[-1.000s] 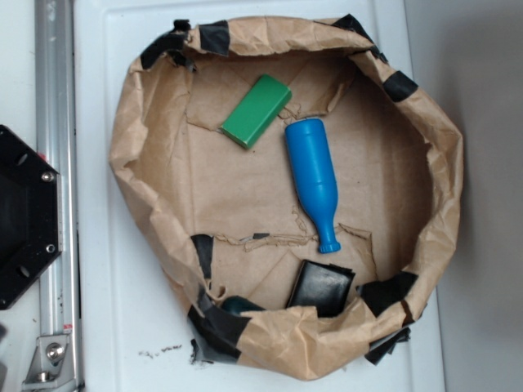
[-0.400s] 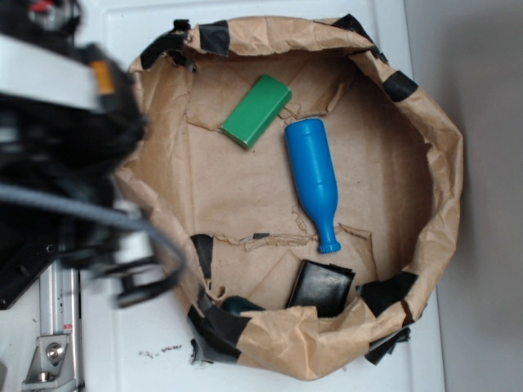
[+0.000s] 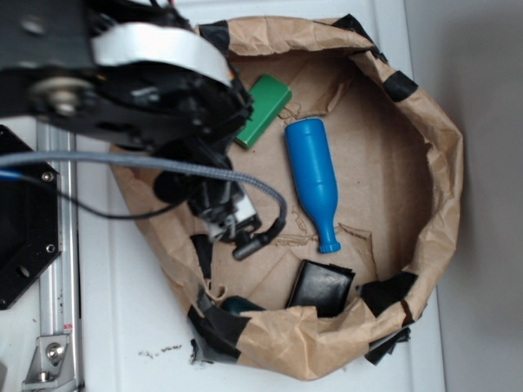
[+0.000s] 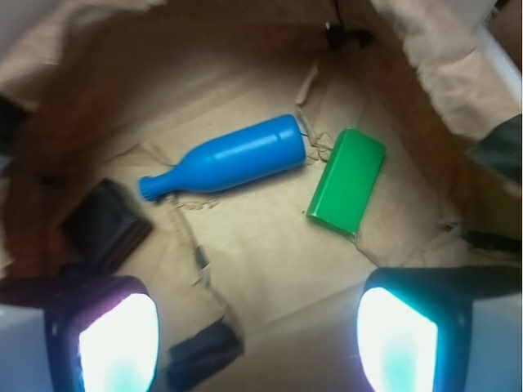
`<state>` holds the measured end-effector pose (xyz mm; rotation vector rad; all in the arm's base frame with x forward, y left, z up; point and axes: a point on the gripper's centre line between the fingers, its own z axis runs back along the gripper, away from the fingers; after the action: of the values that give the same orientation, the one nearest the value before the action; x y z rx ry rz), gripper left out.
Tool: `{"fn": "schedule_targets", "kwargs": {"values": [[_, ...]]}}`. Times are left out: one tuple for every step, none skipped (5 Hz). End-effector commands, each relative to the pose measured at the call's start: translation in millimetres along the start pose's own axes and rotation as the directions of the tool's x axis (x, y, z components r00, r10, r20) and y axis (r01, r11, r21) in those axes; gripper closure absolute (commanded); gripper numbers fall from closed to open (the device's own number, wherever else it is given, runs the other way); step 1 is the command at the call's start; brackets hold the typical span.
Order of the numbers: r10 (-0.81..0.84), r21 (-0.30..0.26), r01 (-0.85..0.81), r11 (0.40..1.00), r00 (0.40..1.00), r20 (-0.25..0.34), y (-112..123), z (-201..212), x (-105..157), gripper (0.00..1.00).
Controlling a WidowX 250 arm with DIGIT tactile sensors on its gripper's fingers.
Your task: Grab the green block.
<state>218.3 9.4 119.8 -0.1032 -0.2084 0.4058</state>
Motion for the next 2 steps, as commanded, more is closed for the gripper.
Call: {"fn": "schedule_targets", "kwargs": {"values": [[0.138,0.027,-0.138,0.99,0.99,0.003,29.9,-45.3,15.1,0.0],[0.161,0.057,-0.16,0.986,0.987,-0.017,38.4,-56.6,22.3,0.0]]}}
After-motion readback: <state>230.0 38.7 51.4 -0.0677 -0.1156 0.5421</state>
